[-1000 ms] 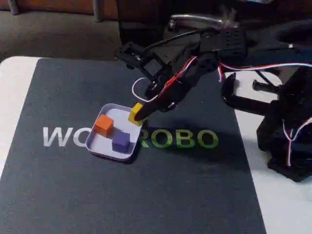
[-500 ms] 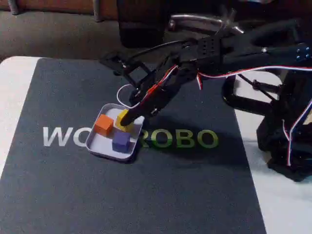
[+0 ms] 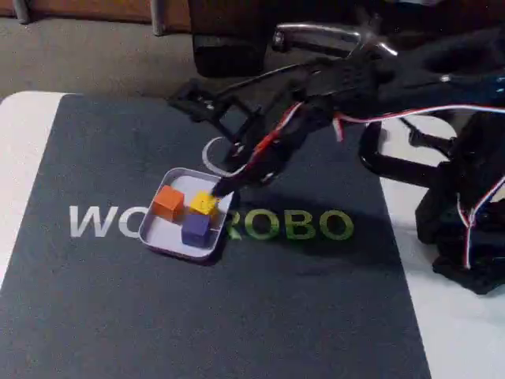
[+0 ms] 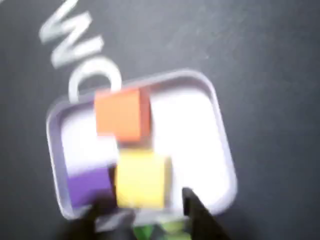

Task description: Move blocks one by one until all three blocks are in the tray.

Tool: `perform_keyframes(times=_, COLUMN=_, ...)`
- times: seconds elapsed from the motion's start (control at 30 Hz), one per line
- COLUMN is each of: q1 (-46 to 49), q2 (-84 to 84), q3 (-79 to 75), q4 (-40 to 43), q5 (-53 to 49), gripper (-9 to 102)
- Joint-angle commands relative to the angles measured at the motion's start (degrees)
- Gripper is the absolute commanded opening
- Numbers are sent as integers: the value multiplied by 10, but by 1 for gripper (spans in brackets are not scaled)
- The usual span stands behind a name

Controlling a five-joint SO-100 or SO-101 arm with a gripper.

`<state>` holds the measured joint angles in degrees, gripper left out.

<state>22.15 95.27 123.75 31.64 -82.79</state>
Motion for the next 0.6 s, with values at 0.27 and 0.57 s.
perform_keyframes(times=0.27, q1=-25, q2=487, q3=333, q4=18, q5=-112, gripper=-8)
perform_keyframes(times=0.57, q1=-156, q2=943, q3=579, q4=265, q5=-168, gripper=-8)
